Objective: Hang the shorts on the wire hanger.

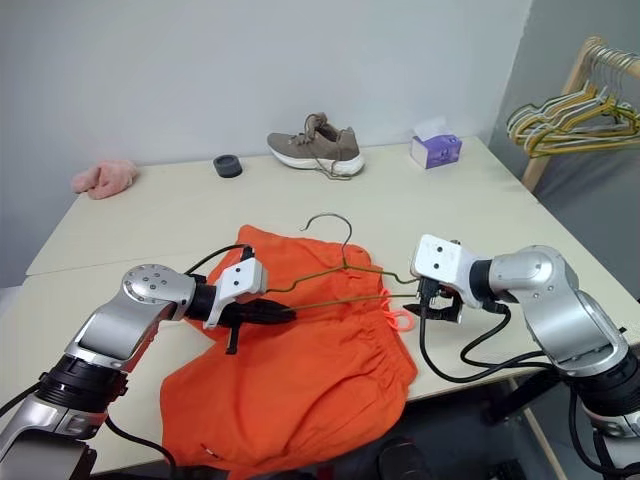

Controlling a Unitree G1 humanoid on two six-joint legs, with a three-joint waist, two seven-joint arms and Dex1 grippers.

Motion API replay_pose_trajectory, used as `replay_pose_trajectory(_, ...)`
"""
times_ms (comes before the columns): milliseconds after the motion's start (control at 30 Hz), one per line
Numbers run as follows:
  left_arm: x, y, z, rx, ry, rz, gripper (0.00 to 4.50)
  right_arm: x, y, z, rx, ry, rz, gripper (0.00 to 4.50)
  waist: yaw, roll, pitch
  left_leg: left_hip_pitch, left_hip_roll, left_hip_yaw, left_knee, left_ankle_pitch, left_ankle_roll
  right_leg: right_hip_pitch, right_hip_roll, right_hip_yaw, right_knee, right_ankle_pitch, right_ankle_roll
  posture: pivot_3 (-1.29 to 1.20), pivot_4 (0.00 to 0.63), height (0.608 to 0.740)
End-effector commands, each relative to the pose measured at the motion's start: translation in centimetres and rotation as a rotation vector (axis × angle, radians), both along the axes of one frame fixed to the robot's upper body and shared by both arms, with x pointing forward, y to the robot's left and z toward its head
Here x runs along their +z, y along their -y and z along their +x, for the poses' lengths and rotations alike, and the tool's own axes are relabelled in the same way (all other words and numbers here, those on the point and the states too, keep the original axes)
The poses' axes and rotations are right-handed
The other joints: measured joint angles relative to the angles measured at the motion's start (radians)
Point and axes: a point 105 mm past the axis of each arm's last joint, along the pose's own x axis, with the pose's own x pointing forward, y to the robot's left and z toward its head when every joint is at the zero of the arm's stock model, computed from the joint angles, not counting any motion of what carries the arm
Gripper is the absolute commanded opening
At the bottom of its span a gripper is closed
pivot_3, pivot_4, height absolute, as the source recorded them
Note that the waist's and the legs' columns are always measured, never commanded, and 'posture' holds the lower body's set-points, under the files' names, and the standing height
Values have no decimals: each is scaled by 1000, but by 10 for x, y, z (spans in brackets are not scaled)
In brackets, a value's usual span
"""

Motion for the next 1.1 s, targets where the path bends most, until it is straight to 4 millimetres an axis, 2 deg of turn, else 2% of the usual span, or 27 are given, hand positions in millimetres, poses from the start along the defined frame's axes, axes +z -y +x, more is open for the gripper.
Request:
replay_pose_trajectory(33, 9, 2, -2, -32, 45, 7, 0, -7, -6, 1, 22, -50, -12, 3870, 0, 0, 0, 0, 0, 0, 0, 0, 0, 0, 0, 0, 0, 0, 0, -250, 49, 740)
replay_pose_trajectory(400, 0, -1, -8, -45, 25, 11, 0, -25, -14, 0, 49, -131, -37, 33, 1, 0, 0, 0, 0, -1, 0, 0, 0, 0, 0, 0, 1, 0, 0, -244, 46, 740)
replay_pose_trajectory(533, -1, 0, -7, -38, 34, -5, 0, -26, -14, -2, 54, -144, -31, 33, 1, 0, 0, 0, 0, -1, 0, 0, 0, 0, -1, -1, 1, 0, 0, -245, 42, 740)
replay_pose_trajectory(600, 1, 3, -10, -36, -16, -67, 0, -26, -13, -5, 55, -151, -28, 33, 1, 0, 0, 0, 0, -1, 0, 0, 0, 0, -1, -1, 1, 0, 0, -245, 42, 740)
replay_pose_trajectory(733, 3, 5, -12, -8, -62, -165, 986, -25, -7, -9, 46, -168, -26, 0, 1, -1, 0, 0, 1, -1, 0, 0, 0, 0, -3, -1, 1, 0, 0, -252, 38, 740)
replay_pose_trajectory(967, 21, 4, 9, 110, 8, -298, 3032, -25, 7, -15, -13, -204, -6, 0, 2, -1, -1, 0, 0, -1, 1, 0, 0, 1, -4, -1, 1, 0, 0, -263, 37, 740)
replay_pose_trajectory(1100, 33, -15, 23, 245, -2, -376, 3032, -23, 28, -19, -131, -235, 42, 0, 1, -1, -1, 0, 0, -2, 1, 0, 0, 1, -4, -2, 1, 0, 0, -273, 39, 740)
